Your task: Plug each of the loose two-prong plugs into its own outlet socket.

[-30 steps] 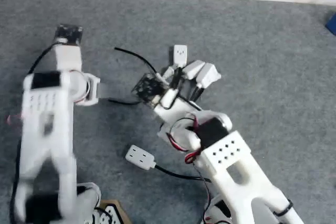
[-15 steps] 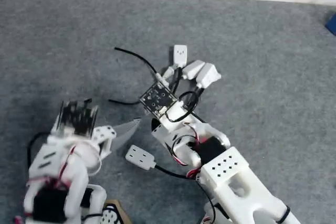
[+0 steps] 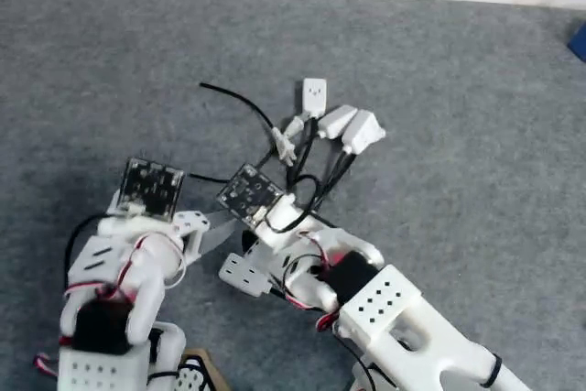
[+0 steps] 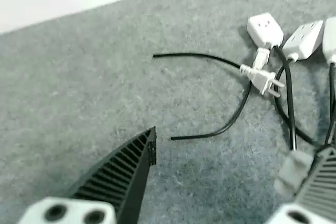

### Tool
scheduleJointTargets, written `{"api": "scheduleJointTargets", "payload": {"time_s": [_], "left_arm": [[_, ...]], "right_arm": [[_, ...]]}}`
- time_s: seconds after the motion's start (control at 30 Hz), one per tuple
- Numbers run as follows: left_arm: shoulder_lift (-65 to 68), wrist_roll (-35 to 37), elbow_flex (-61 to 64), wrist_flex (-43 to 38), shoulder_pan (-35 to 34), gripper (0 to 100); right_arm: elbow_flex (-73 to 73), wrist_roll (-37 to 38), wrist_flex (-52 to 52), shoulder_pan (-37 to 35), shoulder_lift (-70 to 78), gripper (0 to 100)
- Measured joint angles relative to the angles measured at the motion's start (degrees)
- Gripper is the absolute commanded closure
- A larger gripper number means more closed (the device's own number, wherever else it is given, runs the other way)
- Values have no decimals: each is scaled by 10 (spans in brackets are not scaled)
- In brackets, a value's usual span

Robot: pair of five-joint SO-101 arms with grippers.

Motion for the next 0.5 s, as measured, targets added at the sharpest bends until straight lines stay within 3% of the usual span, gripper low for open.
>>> {"api": "scheduleJointTargets", "payload": {"time_s": [0.2,0.5], "left_arm": [[83,2,0,-46,1,562],[92,2,0,-57,-1,563]], "right_arm": [[-7,0,47,-4,-27,991],[-26,0,105,7,-104,991]]}}
